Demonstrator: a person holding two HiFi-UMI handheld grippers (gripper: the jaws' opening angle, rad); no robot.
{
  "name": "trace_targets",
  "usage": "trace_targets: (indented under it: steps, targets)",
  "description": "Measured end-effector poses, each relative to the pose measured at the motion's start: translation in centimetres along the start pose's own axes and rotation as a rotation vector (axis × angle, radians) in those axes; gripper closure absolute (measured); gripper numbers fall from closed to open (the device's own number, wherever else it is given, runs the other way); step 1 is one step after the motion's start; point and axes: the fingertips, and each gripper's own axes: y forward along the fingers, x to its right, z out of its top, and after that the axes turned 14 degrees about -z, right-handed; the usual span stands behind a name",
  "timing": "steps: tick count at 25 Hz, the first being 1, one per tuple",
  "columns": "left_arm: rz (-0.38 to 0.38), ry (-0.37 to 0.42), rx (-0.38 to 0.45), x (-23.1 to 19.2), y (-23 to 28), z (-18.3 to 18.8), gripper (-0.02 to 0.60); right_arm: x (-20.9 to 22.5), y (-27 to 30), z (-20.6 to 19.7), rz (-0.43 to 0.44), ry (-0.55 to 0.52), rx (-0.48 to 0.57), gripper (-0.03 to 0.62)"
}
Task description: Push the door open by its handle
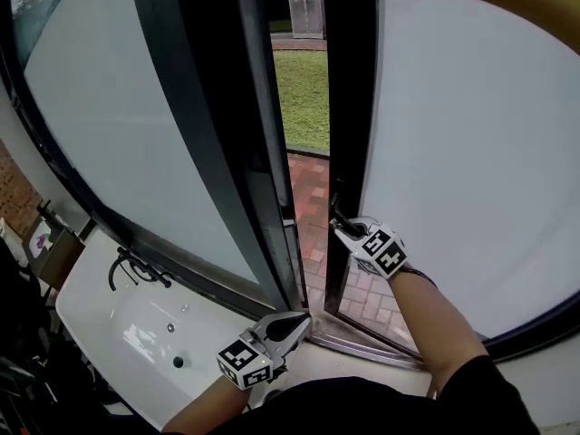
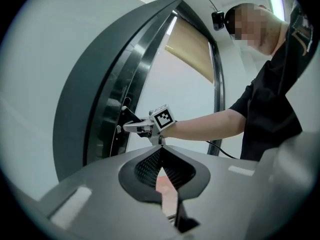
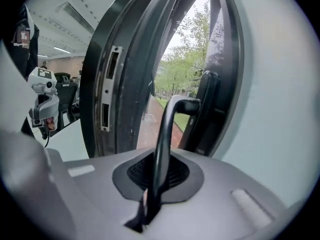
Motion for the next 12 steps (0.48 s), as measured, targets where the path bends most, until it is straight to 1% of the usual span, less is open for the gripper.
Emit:
trace_targets:
  steps: [1,3,6,9,12]
  targets:
    - [0.025,0.001,0.001,-0.2,1.2,0.3,0.584,0.9,0.5,0.1,0.016,-0.003,0.007,0.594]
    - [0.044,0.000,0.000,-0.5,3.7,0.9,0.584,3.0,1.3,0.1,0.030,-0.009,0.015,0.594]
    - [0.032,-0.002,-0.009,-1.3,6.2,1.0,0.586,5.3,2.5,-0.4,0.025,-0.007,0.009,0.594]
    - [0.018,-0.017,0.000,-3.4,8.2,1.4,0.586,7.4,3.9,-0.9,0.010,-0.013,-0.006,0.594]
    - [-0.011,-0.045,-0.014,-5.6,11.5,2.0,0.584,10.9,5.5,-1.7,-0.016,0.032,-0.027,0.594]
